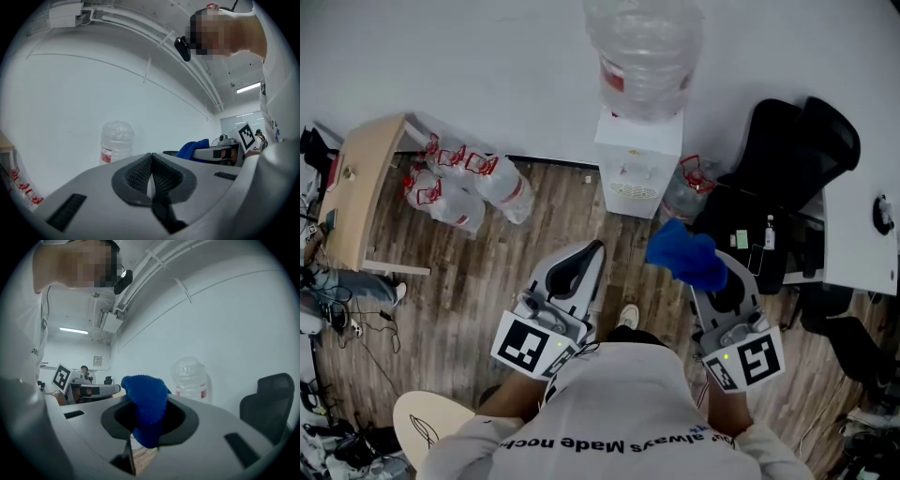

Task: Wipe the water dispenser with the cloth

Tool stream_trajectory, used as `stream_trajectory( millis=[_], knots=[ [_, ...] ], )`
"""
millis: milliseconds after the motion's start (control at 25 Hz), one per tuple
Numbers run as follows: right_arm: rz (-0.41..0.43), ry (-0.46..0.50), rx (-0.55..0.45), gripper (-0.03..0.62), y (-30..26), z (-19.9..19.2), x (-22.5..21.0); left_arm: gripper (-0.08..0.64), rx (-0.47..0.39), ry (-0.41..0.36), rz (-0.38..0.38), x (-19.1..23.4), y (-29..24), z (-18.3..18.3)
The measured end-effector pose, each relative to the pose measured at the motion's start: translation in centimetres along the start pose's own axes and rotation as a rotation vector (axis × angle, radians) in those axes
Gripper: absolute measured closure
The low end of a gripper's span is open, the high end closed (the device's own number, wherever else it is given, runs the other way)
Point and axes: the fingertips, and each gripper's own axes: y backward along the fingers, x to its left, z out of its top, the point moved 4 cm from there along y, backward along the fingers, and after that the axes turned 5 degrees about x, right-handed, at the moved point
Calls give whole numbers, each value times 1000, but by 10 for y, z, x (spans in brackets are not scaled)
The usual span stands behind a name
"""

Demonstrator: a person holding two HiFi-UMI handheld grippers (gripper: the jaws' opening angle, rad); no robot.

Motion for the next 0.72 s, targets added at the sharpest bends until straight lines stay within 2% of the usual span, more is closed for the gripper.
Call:
stream_trajectory(
  millis=[720],
  knots=[
    [33, -5, 0, 492, -38, 1, -49, 540, 9, 0, 23, 21, -57, -4]
  ],
)
